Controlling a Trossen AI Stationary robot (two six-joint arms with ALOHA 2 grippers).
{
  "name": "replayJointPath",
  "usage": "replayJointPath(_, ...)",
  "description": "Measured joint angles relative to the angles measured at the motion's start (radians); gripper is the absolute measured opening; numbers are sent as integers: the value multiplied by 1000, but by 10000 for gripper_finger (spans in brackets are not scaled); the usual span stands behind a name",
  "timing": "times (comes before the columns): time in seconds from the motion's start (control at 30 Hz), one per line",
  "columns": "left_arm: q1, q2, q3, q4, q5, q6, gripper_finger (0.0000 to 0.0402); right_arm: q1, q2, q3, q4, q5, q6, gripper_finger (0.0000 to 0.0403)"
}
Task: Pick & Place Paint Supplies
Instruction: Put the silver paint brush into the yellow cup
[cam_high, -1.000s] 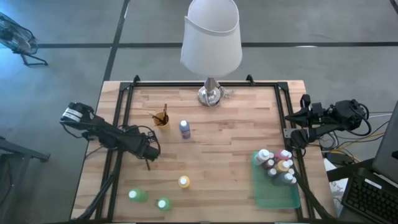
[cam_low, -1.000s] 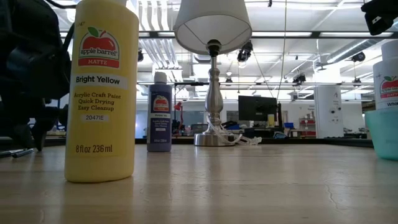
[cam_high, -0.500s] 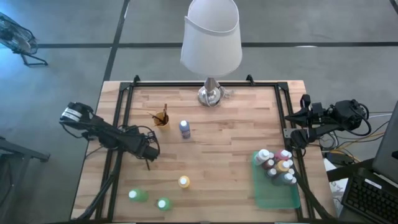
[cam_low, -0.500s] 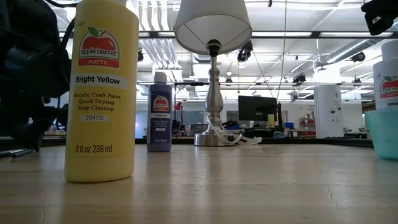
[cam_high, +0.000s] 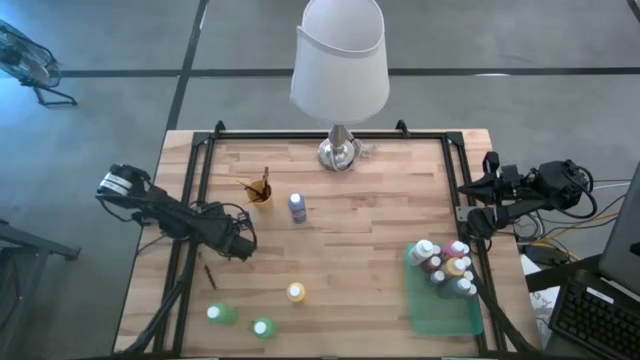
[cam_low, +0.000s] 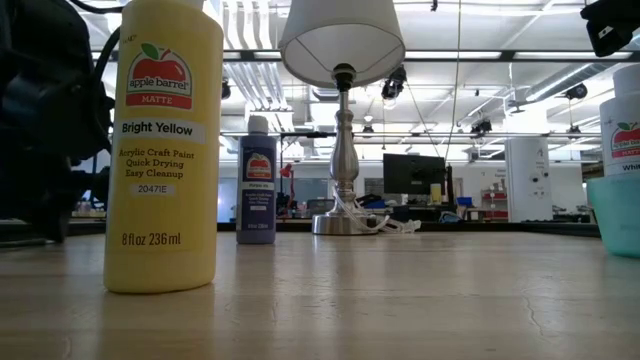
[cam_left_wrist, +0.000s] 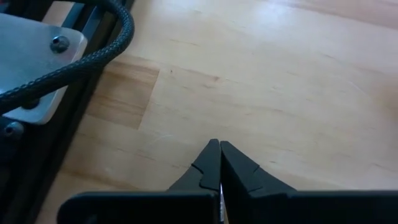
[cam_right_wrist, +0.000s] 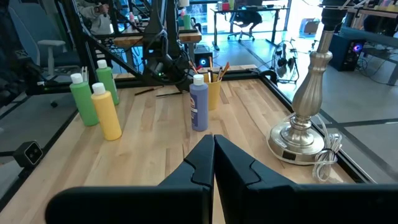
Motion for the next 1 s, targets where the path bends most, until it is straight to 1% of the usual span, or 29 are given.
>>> replayJointPath(0.27, 1, 1, 0, 23, -50, 0, 1, 0, 0, 0, 0, 0, 0, 8)
replayJointPath(0.5, 1, 2, 17, 29, -57, 21, 1, 0, 0, 0, 0, 0, 0, 8)
replayJointPath(1.0, -10, -1, 155, -85, -67, 110, 0, 0, 0, 0, 0, 0, 0, 8)
